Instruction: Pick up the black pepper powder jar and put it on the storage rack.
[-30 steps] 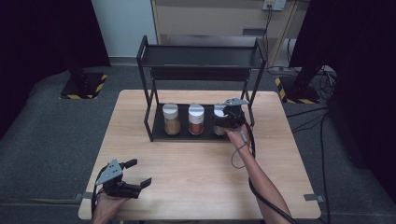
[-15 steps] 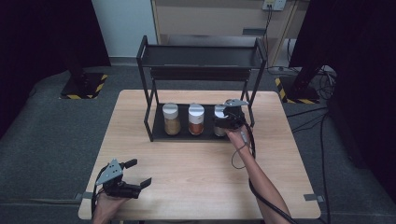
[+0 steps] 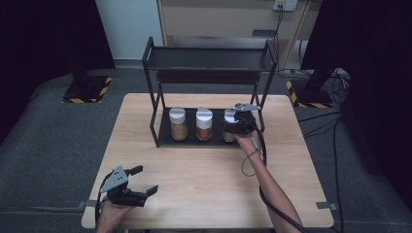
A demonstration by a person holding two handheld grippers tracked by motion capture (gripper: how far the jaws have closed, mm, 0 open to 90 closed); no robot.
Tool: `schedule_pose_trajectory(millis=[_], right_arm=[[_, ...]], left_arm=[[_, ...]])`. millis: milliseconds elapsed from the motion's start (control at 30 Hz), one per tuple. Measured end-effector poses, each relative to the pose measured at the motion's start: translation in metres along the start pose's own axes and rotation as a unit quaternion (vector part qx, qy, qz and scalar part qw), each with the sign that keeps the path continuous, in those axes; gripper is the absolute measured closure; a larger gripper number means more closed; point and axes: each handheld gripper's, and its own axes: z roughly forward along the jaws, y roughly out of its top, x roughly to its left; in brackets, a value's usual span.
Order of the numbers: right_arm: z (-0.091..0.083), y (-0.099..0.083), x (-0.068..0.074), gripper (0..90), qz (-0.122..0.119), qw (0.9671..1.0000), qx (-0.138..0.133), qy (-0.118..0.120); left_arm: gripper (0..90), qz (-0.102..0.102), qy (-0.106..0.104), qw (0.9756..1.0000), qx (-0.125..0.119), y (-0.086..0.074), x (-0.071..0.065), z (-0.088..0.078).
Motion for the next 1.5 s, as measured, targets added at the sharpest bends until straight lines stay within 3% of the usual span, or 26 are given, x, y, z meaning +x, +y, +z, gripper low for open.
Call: schedule_pose_trajectory(millis=[100, 167, 367, 1033, 1200, 1500], right_arm=[[0.000, 0.004, 0.002, 10.5, -0.006, 0.9999, 0.009, -0.008], [-0.002, 0.004, 0.006, 9.8, -0.025, 0.9994, 0.007, -0.021], [-0.014, 0.007, 0.000, 8.8, -0.018, 0.9996, -0.004, -0.020], [-0.071, 0.027, -0.001, 8.9, -0.040, 0.9977, -0.047, 0.027], [-0.083, 0.023, -0.003, 9.3, -0.043, 0.9965, -0.053, 0.048], [-0.097, 0.015, -0.004, 8.6, -0.047, 0.9953, -0.059, 0.060]], left_arm=[[2.3, 0.000, 0.000, 1.0000, 0.000, 0.000, 0.000, 0.000], [2.3, 0.000, 0.000, 1.0000, 0.001, 0.000, 0.000, 0.000], [2.3, 0.001, -0.001, 1.0000, 0.001, 0.000, 0.000, 0.001], [2.2, -0.004, 0.001, 1.0000, 0.004, 0.001, 0.000, 0.002], [2.2, -0.005, 0.001, 1.0000, 0.004, 0.001, 0.001, 0.002], [2.2, -0.005, 0.002, 1.0000, 0.005, 0.001, 0.000, 0.002]])
